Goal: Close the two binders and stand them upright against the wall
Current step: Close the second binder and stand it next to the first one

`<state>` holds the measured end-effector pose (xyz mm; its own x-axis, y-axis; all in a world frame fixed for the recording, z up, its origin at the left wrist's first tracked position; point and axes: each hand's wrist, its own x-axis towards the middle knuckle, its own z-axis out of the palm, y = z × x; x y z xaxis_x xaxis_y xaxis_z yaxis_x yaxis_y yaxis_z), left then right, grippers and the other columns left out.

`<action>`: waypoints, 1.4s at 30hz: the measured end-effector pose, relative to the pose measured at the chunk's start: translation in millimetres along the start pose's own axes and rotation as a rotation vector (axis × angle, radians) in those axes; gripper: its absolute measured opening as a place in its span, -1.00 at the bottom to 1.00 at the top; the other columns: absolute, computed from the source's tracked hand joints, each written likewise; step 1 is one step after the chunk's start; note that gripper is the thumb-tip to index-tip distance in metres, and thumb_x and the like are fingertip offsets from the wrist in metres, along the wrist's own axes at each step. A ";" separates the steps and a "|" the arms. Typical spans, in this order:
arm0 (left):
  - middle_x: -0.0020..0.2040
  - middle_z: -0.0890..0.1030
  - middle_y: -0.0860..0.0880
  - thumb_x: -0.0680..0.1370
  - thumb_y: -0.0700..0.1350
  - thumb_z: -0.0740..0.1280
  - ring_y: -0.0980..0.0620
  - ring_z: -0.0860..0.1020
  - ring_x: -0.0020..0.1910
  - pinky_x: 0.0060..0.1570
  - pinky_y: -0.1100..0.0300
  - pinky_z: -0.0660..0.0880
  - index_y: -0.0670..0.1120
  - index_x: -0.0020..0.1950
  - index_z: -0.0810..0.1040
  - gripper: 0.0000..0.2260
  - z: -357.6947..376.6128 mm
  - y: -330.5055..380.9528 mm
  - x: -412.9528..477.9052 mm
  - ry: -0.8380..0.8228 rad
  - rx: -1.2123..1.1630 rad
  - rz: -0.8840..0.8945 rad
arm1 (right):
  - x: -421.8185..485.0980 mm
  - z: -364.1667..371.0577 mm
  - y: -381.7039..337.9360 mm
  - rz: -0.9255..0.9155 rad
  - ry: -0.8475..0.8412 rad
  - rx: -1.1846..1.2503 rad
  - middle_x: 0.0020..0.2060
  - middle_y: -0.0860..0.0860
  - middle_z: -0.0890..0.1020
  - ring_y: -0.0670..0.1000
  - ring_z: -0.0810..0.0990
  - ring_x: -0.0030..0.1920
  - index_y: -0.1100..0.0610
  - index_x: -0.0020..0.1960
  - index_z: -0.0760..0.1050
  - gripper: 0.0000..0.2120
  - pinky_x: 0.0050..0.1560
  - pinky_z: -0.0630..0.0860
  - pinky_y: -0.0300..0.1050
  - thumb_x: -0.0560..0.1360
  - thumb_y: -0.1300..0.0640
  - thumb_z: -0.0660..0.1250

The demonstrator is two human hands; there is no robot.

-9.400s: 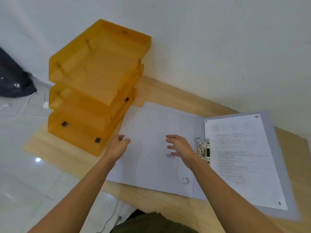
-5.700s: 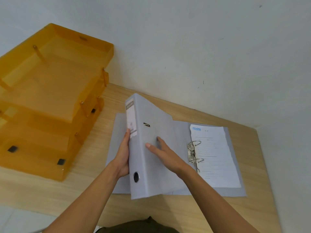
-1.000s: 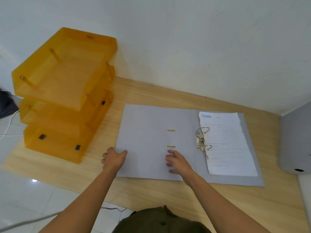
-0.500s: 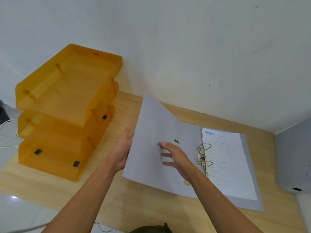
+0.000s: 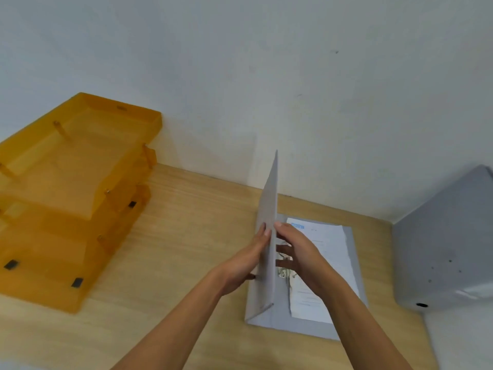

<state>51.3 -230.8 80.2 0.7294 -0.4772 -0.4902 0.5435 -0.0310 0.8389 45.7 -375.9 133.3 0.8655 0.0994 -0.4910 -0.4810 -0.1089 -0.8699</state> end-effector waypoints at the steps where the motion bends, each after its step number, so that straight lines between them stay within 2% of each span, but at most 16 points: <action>1: 0.65 0.11 0.21 0.53 0.47 0.07 0.06 0.16 0.62 0.52 -0.16 0.21 0.36 0.62 -0.01 -0.32 7.5 -1.2 4.2 0.014 0.056 -0.003 | -5.1 -9.7 1.9 -0.003 0.004 -0.002 0.23 -0.02 0.68 0.06 0.67 0.23 0.01 0.35 0.54 -0.51 0.26 0.61 0.12 0.51 -0.21 0.34; 3: 0.67 0.02 0.17 0.56 0.40 0.12 0.04 0.11 0.64 0.54 -0.07 0.19 0.31 0.64 -0.11 -0.29 24.4 -7.8 14.1 0.032 0.178 0.002 | -18.4 -32.7 8.3 0.000 0.019 -0.014 0.19 -0.05 0.72 0.03 0.70 0.18 -0.04 0.35 0.53 -0.62 0.24 0.62 0.11 0.56 -0.08 0.35; 7: 0.69 -0.13 0.07 0.59 0.27 0.24 0.04 -0.04 0.67 0.63 -0.02 0.01 0.17 0.67 -0.09 -0.24 40.9 -34.2 32.4 0.071 0.337 -0.001 | -37.2 -70.6 25.6 0.084 0.066 0.071 0.13 0.01 0.76 0.09 0.74 0.13 0.02 0.33 0.54 -0.67 0.18 0.64 0.08 0.57 0.15 0.35; 9: 0.70 -0.08 0.04 0.62 0.21 0.25 0.03 -0.04 0.67 0.63 0.00 -0.01 0.10 0.68 -0.05 -0.27 39.4 -46.0 34.1 0.122 0.329 -0.036 | -40.3 -82.8 32.3 0.135 0.102 0.094 0.08 0.05 0.77 0.14 0.73 0.12 0.12 0.31 0.56 -0.68 0.21 0.62 0.14 0.57 0.24 0.33; 11: 0.69 0.05 0.01 0.64 0.17 0.24 -0.02 0.09 0.66 0.59 -0.03 0.10 0.06 0.68 0.01 -0.31 36.7 -54.9 30.8 0.185 0.260 -0.084 | -41.3 -90.6 35.5 0.150 0.088 0.123 0.09 0.09 0.77 0.19 0.72 0.15 0.18 0.29 0.57 -0.68 0.24 0.60 0.18 0.55 0.29 0.32; 16: 0.59 0.32 -0.12 0.67 0.06 0.22 -0.13 0.35 0.54 0.44 -0.03 0.31 -0.02 0.63 0.20 -0.46 24.9 -72.9 20.4 0.395 0.198 -0.134 | -35.5 -95.0 45.1 0.137 -0.001 0.225 0.14 0.13 0.75 0.19 0.72 0.16 0.20 0.26 0.58 -0.71 0.16 0.63 0.08 0.55 0.31 0.33; 18: 0.54 0.40 -0.18 0.65 0.06 0.27 -0.16 0.42 0.48 0.41 -0.01 0.36 -0.04 0.61 0.24 -0.45 20.4 -79.4 20.7 0.458 0.224 -0.137 | -32.5 -101.0 56.4 0.139 0.021 0.240 0.13 0.13 0.75 0.18 0.72 0.15 0.21 0.27 0.58 -0.70 0.15 0.64 0.08 0.55 0.33 0.34; 21: 0.50 0.45 -0.21 0.60 0.05 0.36 -0.19 0.49 0.42 0.34 0.04 0.42 -0.14 0.63 0.18 -0.32 21.2 -86.5 23.8 0.486 0.220 -0.202 | -26.7 -122.5 77.5 0.085 0.149 0.104 0.15 0.17 0.73 0.19 0.71 0.14 0.26 0.32 0.55 -0.61 0.17 0.64 0.11 0.50 0.38 0.40; 24: 0.47 0.48 -0.16 0.57 0.00 0.43 -0.16 0.52 0.38 0.19 0.12 0.44 -0.17 0.59 0.23 -0.32 29.4 -90.5 29.8 0.479 0.204 -0.206 | -23.7 -149.4 95.0 0.025 0.329 -0.161 0.23 0.14 0.67 0.14 0.68 0.17 0.22 0.37 0.49 -0.48 0.23 0.60 0.11 0.44 0.30 0.50; 27: 0.46 0.50 -0.12 0.52 0.01 0.48 -0.15 0.54 0.35 0.22 0.08 0.46 -0.16 0.57 0.25 -0.29 40.7 -96.5 36.9 0.453 0.205 -0.214 | -25.5 -167.1 122.3 0.075 0.462 -0.347 0.32 0.07 0.57 0.13 0.58 0.29 0.15 0.49 0.35 -0.29 0.30 0.50 -0.01 0.40 0.22 0.54; 31: 0.44 0.51 -0.14 0.37 0.03 0.55 -0.17 0.55 0.33 0.28 0.00 0.49 -0.11 0.59 0.21 -0.11 52.1 -104.3 41.4 0.422 0.249 -0.191 | -20.6 -172.3 166.5 0.228 0.392 -0.592 0.58 0.17 0.21 0.20 0.23 0.58 0.09 0.66 0.04 -0.01 0.53 0.27 0.04 0.40 0.07 0.53; 33: 0.42 0.53 -0.14 0.30 0.04 0.52 -0.15 0.57 0.28 0.27 0.01 0.49 -0.06 0.61 0.19 -0.06 55.2 -109.0 41.6 0.412 0.260 -0.193 | -19.2 -166.6 182.3 0.308 0.319 -0.702 0.65 0.17 0.00 0.21 0.05 0.64 0.06 0.67 0.02 -0.05 0.59 0.16 0.05 0.45 -0.03 0.48; 35: 0.42 0.54 -0.12 0.35 -0.03 0.54 -0.11 0.57 0.25 0.27 0.02 0.48 -0.03 0.61 0.19 -0.10 58.0 -112.0 40.9 0.407 0.264 -0.181 | -18.4 -158.8 190.8 0.323 0.250 -0.724 0.67 0.16 -0.10 0.21 -0.06 0.66 0.04 0.67 0.04 -0.12 0.61 0.07 0.04 0.49 -0.06 0.43; 37: 0.42 0.54 -0.10 0.40 -0.08 0.54 -0.12 0.57 0.28 0.30 0.00 0.48 -0.02 0.61 0.20 -0.15 58.2 -113.3 41.6 0.408 0.266 -0.173 | -15.7 -151.7 192.4 0.308 0.184 -0.729 0.67 0.12 -0.15 0.22 -0.13 0.66 0.03 0.67 0.00 -0.13 0.62 0.02 0.08 0.51 -0.05 0.40; 40: 0.41 0.54 -0.10 0.35 -0.05 0.52 -0.15 0.56 0.32 0.33 -0.04 0.47 -0.01 0.61 0.21 -0.12 59.8 -111.2 42.2 0.422 0.274 -0.179 | -9.1 -145.2 188.7 0.280 0.098 -0.693 0.67 0.05 -0.20 0.22 -0.23 0.65 -0.04 0.67 -0.03 -0.13 0.61 0.00 0.18 0.52 -0.04 0.40; 42: 0.40 0.53 -0.09 0.33 -0.05 0.50 -0.15 0.54 0.35 0.35 -0.06 0.46 -0.01 0.61 0.21 -0.11 61.9 -110.1 43.0 0.421 0.289 -0.172 | -5.0 -143.1 186.7 0.279 0.048 -0.652 0.67 0.03 -0.23 0.24 -0.26 0.65 -0.11 0.67 -0.03 -0.12 0.59 0.02 0.17 0.52 -0.05 0.41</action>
<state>-2.9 -302.3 -18.6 0.7758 -0.0527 -0.6288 0.5765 -0.3460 0.7402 -28.5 -538.3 -20.0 0.7343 -0.0602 -0.6762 -0.5169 -0.6953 -0.4994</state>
